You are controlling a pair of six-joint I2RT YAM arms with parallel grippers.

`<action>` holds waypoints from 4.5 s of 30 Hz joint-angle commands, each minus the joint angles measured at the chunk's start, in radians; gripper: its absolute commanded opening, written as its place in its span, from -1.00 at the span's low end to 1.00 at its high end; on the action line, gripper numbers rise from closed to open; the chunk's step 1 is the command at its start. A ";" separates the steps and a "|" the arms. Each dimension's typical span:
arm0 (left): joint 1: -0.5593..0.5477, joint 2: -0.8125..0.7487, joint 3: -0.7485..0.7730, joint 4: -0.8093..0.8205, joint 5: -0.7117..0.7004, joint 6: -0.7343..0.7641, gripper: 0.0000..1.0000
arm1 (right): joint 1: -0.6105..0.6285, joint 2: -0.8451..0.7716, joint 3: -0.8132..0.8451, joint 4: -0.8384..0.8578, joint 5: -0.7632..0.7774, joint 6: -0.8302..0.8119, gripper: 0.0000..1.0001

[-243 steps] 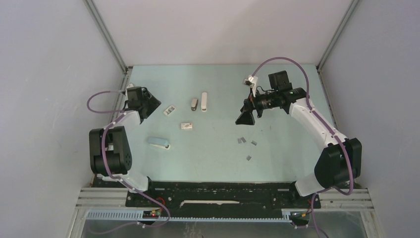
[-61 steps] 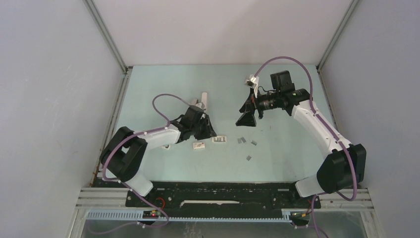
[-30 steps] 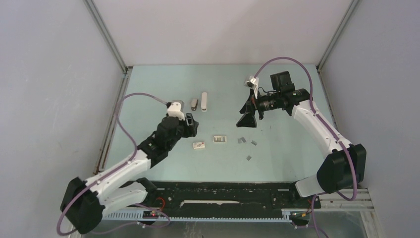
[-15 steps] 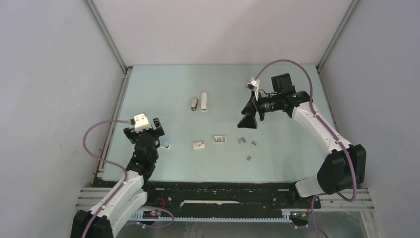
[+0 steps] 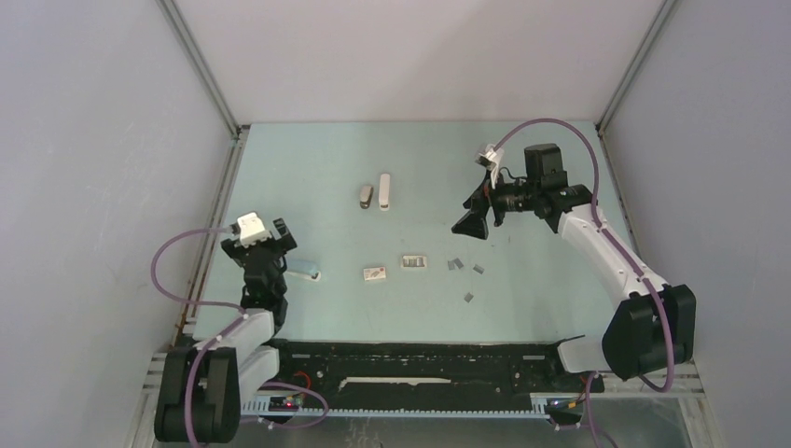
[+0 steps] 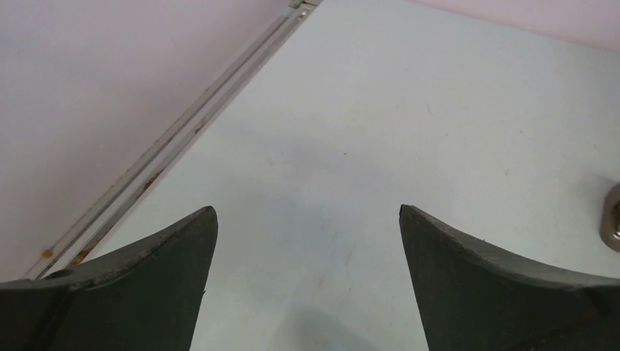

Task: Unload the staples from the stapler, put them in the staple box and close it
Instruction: Pick up the staple from the center of the board.

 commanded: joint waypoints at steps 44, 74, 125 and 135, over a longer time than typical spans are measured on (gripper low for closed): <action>0.132 0.277 0.038 0.339 0.330 0.000 1.00 | -0.067 -0.059 -0.014 0.073 -0.045 0.028 0.99; 0.132 0.277 0.038 0.338 0.331 0.000 1.00 | -0.071 -0.031 -0.013 0.093 0.001 0.053 0.99; 0.132 0.277 0.038 0.338 0.330 0.000 1.00 | -0.076 -0.038 -0.013 0.085 -0.013 0.043 0.99; 0.131 0.276 0.038 0.338 0.330 0.000 1.00 | -0.076 -0.035 -0.013 0.085 -0.012 0.042 0.99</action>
